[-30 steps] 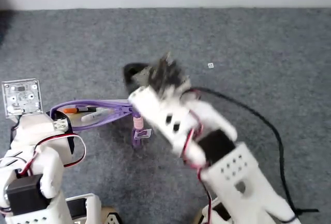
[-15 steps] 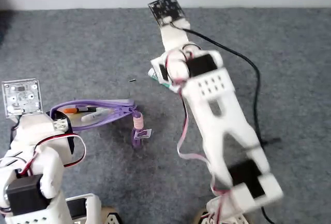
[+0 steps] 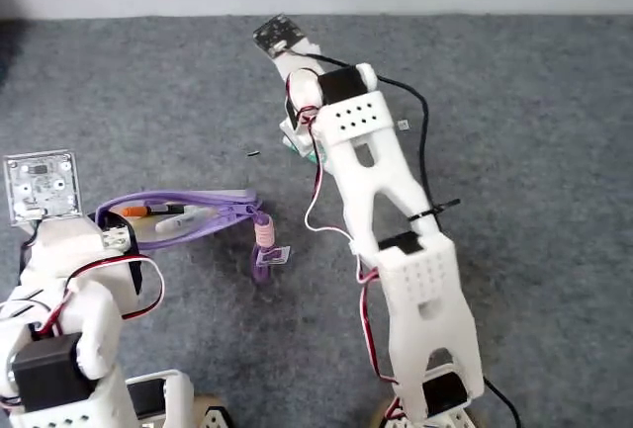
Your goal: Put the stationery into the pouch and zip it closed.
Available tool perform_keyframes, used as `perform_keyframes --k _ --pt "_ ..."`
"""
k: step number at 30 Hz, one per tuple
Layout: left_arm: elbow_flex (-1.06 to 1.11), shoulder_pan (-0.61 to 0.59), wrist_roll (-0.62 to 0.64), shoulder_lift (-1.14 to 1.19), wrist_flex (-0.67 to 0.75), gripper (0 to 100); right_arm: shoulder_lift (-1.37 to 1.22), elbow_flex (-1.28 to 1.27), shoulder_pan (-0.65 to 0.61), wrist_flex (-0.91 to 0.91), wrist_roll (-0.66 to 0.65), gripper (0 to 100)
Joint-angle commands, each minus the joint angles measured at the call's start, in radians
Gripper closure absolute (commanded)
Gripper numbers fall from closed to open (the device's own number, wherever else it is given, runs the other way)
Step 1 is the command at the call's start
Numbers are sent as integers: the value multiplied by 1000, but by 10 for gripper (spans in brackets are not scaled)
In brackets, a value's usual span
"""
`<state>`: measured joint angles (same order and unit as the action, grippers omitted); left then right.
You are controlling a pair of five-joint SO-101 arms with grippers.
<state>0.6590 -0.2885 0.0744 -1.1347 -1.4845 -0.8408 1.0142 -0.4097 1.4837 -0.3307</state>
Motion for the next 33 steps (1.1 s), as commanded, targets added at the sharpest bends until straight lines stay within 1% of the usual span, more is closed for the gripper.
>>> perform_keyframes --k 1,9,13,17,19,22,23,25,26,29,33 --pt "51 0 9 14 0 989 -110 184 16 4 -66 713" --pt "51 0 9 14 -3 989 -421 480 16 1 -133 713" --pt "53 0 9 14 -3 989 -515 534 22 -56 -161 713" --pt "54 0 9 14 -3 989 -538 529 16 -90 -173 719" --pt "54 0 9 14 -3 989 -536 529 13 -87 -175 778" --pt "54 0 9 14 -2 989 -535 531 13 -79 -175 956" --pt "56 0 9 14 -2 989 -533 535 15 -79 -175 998" --pt "56 0 9 14 -2 989 -530 539 21 -61 -173 955" --pt "56 0 9 14 -2 989 -522 540 25 -39 -173 949" --pt "56 0 9 14 0 989 -478 539 27 28 -167 993" --pt "56 0 9 14 0 989 -394 539 30 140 -153 991"
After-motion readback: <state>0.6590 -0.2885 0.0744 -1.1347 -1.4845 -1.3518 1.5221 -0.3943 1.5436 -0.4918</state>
